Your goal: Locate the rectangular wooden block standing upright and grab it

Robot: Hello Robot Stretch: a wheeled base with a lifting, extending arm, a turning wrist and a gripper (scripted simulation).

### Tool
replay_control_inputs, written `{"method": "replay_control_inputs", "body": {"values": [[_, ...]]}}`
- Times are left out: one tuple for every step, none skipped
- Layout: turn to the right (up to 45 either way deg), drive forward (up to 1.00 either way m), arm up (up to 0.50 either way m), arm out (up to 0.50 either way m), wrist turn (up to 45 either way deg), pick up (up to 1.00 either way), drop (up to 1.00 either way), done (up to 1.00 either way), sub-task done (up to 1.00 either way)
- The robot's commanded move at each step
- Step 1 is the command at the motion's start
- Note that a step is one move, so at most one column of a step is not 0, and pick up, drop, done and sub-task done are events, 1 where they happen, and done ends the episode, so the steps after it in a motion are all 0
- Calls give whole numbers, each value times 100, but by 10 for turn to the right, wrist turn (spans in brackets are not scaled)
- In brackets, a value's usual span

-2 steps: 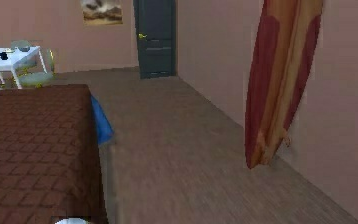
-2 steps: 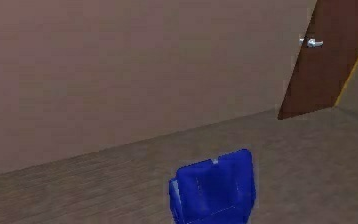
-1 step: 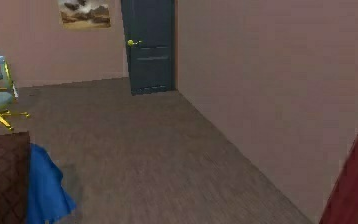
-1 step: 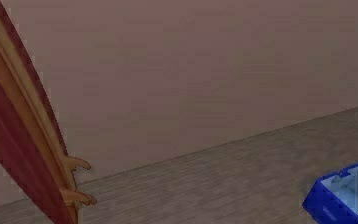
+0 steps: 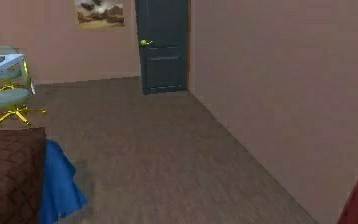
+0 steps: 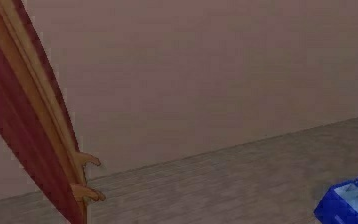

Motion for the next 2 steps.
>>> {"method": "replay_control_inputs", "body": {"values": [[0,90,0,0,0,0,0,0,0],[-240,0,0,0,0,0,0,0,0]]}}
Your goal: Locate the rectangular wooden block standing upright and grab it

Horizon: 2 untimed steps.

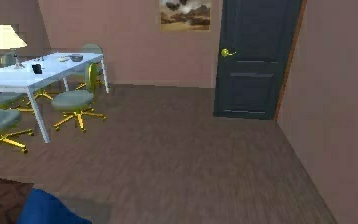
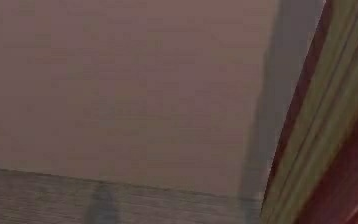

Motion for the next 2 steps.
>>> {"method": "replay_control_inputs", "body": {"values": [[0,80,0,0,0,0,0,0,0],[-60,0,0,0,0,0,0,0,0]]}}
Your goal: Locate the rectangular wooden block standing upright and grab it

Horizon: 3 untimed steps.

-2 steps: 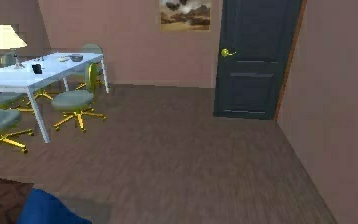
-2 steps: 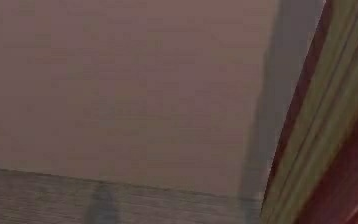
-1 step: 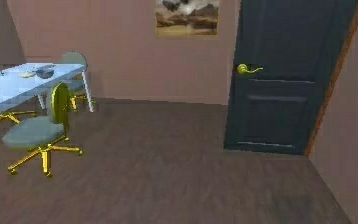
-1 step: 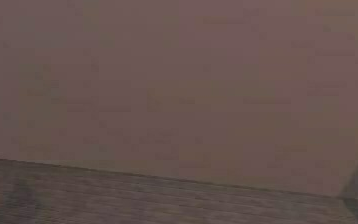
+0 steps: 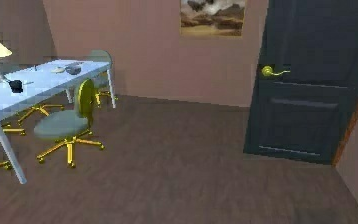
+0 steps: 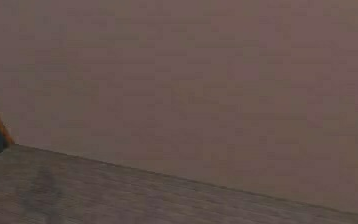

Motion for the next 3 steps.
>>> {"method": "replay_control_inputs", "body": {"values": [[0,100,0,0,0,0,0,0,0],[0,85,0,0,0,0,0,0,0],[60,0,0,0,0,0,0,0,0]]}}
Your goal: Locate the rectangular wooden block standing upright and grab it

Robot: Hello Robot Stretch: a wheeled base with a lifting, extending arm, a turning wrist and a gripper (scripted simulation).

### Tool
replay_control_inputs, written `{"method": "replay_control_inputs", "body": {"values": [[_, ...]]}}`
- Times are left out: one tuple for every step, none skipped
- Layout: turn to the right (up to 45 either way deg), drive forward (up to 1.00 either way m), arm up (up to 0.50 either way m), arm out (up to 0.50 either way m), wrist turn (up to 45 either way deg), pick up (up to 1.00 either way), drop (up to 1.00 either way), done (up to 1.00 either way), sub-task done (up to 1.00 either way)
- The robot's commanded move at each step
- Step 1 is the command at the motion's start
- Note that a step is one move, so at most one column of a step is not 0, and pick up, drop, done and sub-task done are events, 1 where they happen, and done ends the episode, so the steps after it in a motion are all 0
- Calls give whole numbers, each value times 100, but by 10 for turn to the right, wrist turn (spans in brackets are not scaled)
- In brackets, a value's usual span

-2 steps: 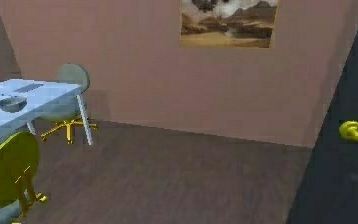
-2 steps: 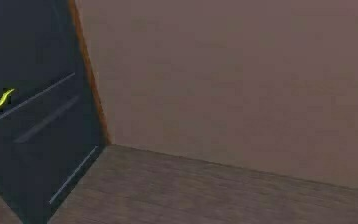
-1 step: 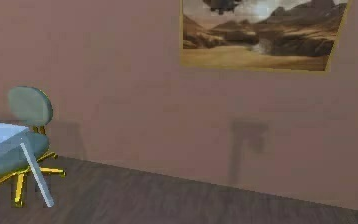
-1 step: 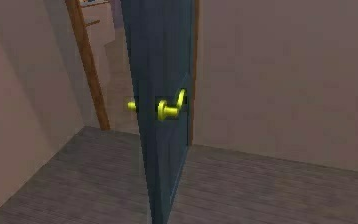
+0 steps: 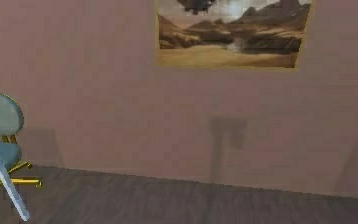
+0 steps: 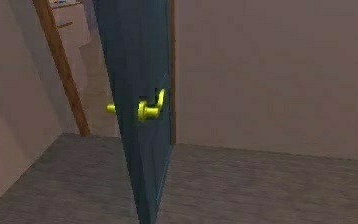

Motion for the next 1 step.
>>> {"method": "replay_control_inputs", "body": {"values": [[0,40,0,0,0,0,0,0,0]]}}
